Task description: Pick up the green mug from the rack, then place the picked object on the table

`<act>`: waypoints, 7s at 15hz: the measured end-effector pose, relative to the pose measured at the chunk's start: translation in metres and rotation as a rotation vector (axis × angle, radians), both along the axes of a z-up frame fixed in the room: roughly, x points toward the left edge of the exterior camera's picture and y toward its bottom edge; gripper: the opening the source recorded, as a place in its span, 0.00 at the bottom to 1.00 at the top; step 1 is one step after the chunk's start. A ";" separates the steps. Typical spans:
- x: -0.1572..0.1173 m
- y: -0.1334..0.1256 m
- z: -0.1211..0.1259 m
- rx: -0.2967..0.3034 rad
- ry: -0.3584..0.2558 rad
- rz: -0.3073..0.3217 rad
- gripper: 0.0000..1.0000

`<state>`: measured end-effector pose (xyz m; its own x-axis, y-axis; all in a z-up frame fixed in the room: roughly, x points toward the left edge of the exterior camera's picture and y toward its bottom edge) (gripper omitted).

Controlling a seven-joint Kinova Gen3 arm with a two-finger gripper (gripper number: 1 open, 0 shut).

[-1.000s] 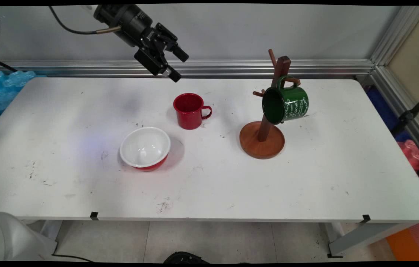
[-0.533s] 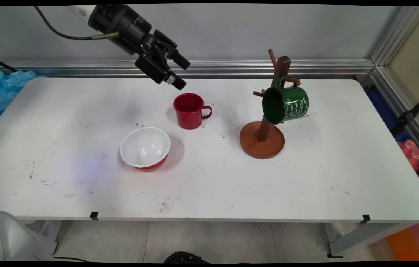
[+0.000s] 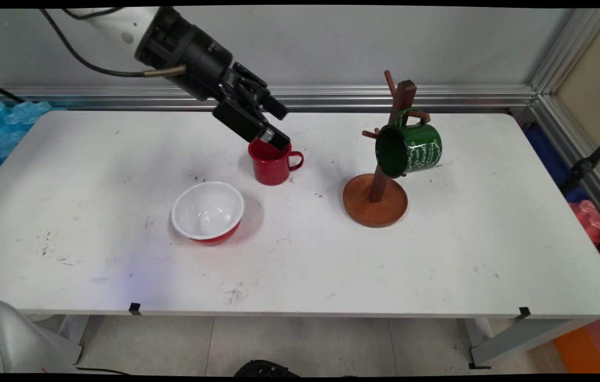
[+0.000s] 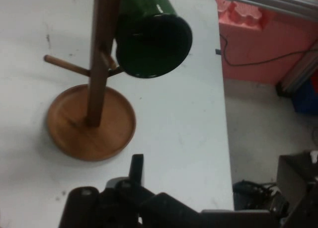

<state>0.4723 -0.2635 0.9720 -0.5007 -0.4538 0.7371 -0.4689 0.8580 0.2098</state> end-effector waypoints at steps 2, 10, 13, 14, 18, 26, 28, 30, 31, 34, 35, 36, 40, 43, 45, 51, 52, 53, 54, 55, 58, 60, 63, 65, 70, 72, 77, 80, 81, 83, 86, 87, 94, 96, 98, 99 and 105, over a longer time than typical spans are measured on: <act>-0.015 0.005 -0.001 0.008 0.012 0.020 1.00; -0.068 0.013 -0.005 0.021 0.040 0.096 1.00; -0.088 0.014 -0.008 0.020 0.044 0.131 1.00; -0.095 0.014 -0.009 0.020 0.044 0.144 1.00; -0.119 0.015 -0.015 0.023 0.043 0.185 1.00; -0.162 0.010 -0.030 0.027 0.051 0.250 1.00; -0.170 0.006 -0.034 0.025 0.052 0.262 1.00; -0.178 0.003 -0.039 0.024 0.054 0.273 1.00; -0.182 0.001 -0.041 0.024 0.056 0.277 1.00; -0.194 -0.004 -0.049 0.029 0.059 0.289 1.00; -0.196 -0.006 -0.051 0.030 0.059 0.292 1.00; -0.199 -0.007 -0.054 0.031 0.060 0.297 1.00; -0.208 -0.013 -0.062 0.036 0.066 0.315 1.00; -0.213 -0.016 -0.066 0.039 0.072 0.325 1.00; -0.215 -0.018 -0.068 0.039 0.075 0.329 1.00; -0.218 -0.020 -0.071 0.035 0.078 0.343 0.00; -0.218 -0.020 -0.071 0.035 0.077 0.345 0.00; -0.218 -0.020 -0.071 0.034 0.076 0.347 0.00; -0.217 -0.020 -0.072 0.033 0.075 0.349 0.00; -0.217 -0.020 -0.072 0.032 0.073 0.351 0.00; -0.216 -0.020 -0.072 0.028 0.070 0.358 0.00; -0.214 -0.021 -0.071 0.024 0.068 0.362 0.00; -0.212 -0.022 -0.068 0.016 0.068 0.366 0.00; -0.210 -0.022 -0.066 0.012 0.069 0.366 0.00; -0.207 -0.015 -0.059 0.011 0.072 0.355 0.00; -0.207 -0.012 -0.056 0.012 0.074 0.348 0.00; -0.206 -0.002 -0.050 0.018 0.078 0.331 0.00; -0.206 0.004 -0.045 0.022 0.082 0.322 0.00; -0.206 0.006 -0.044 0.023 0.083 0.320 0.00; -0.206 0.010 -0.039 0.025 0.087 0.314 0.00; -0.204 0.015 -0.031 0.026 0.093 0.306 0.00; -0.204 0.017 -0.029 0.026 0.095 0.303 0.00; -0.190 0.030 -0.012 0.025 0.087 0.281 0.00; -0.182 0.032 -0.007 0.021 0.078 0.277 0.00; -0.172 0.034 -0.003 0.014 0.063 0.271 0.00; -0.166 0.036 -0.001 0.009 0.052 0.265 0.00; -0.134 0.042 0.008 -0.028 -0.032 0.200 0.00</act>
